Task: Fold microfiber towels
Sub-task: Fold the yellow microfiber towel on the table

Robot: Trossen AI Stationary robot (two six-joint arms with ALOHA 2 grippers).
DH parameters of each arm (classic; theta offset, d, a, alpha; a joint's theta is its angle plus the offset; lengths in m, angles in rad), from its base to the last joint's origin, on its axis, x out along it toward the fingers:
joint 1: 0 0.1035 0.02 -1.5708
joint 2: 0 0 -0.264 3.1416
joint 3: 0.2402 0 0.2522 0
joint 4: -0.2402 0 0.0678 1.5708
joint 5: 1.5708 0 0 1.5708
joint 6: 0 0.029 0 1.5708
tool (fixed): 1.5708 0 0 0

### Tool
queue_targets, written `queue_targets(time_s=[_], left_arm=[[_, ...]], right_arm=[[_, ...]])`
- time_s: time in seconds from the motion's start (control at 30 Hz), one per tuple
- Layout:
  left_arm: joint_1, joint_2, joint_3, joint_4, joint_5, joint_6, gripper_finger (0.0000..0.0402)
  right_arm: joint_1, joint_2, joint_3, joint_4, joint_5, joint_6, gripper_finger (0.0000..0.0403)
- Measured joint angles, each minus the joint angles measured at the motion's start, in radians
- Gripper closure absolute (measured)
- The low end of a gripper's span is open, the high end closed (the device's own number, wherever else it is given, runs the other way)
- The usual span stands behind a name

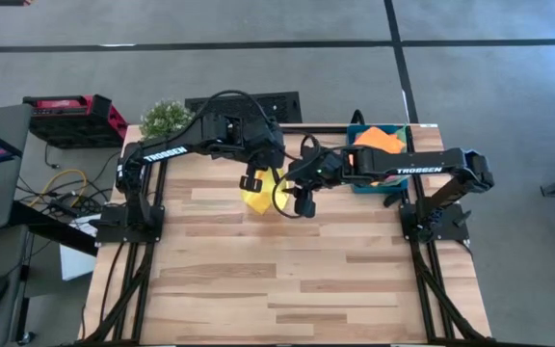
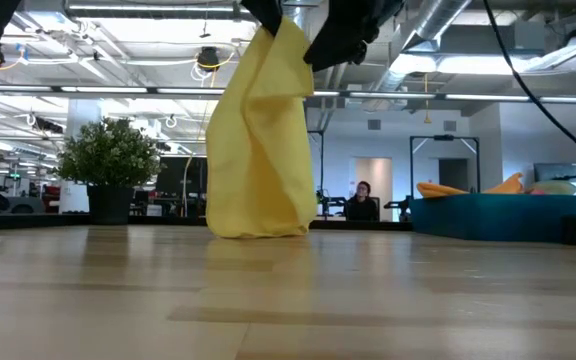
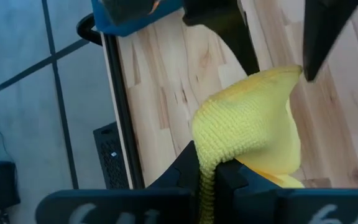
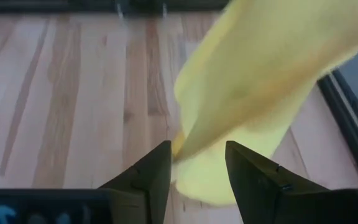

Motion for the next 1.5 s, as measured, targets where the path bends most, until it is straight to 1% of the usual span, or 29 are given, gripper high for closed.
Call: queue_targets(time_s=[0.1,0.2,0.3,0.4,0.73,0.9,0.97,1.07,1.13,1.23,1.4,1.5], left_arm=[[0.000,0.000,0.000,0.009,0.000,0.000,0.0401],[0.000,0.000,0.000,0.008,0.000,0.006,0.0401],[0.000,0.000,0.000,0.008,0.000,0.011,0.0401],[0.000,0.000,0.000,0.011,0.001,0.013,0.0401],[0.000,-0.001,0.000,0.012,0.001,0.010,0.0401],[0.000,-0.001,0.000,-0.027,0.001,-0.016,0.0401],[0.000,-0.001,0.000,-0.058,-0.001,-0.040,0.0401],[0.000,-0.001,0.000,-0.101,-0.007,-0.085,0.0401],[0.001,-0.001,0.000,-0.105,-0.006,-0.110,0.0401],[0.001,-0.001,0.001,-0.109,-0.011,-0.142,0.0401],[0.012,0.004,-0.021,-0.064,-0.027,-0.143,0.0401],[0.031,0.004,-0.029,0.000,-0.076,-0.112,0.0401]], right_arm=[[-0.001,0.010,0.003,0.012,-0.002,0.000,0.0228],[-0.009,0.018,-0.002,-0.012,-0.019,-0.002,0.0229],[-0.013,0.030,0.002,0.009,-0.019,-0.018,0.0241],[-0.020,0.030,-0.001,0.007,-0.020,-0.020,0.0270],[-0.041,0.030,0.001,0.006,-0.044,-0.029,0.0390],[-0.040,0.017,0.001,-0.011,-0.044,-0.044,0.0394],[-0.040,0.002,0.005,-0.061,-0.039,-0.044,0.0397],[-0.037,-0.015,0.037,-0.125,0.030,-0.044,0.0395],[-0.032,-0.040,0.053,-0.203,0.082,-0.040,0.0398],[-0.023,-0.066,0.090,-0.252,0.132,-0.037,0.0398],[-0.026,-0.120,0.141,-0.323,0.234,-0.038,0.0400],[-0.043,-0.137,0.165,-0.335,0.258,-0.053,0.0400]])
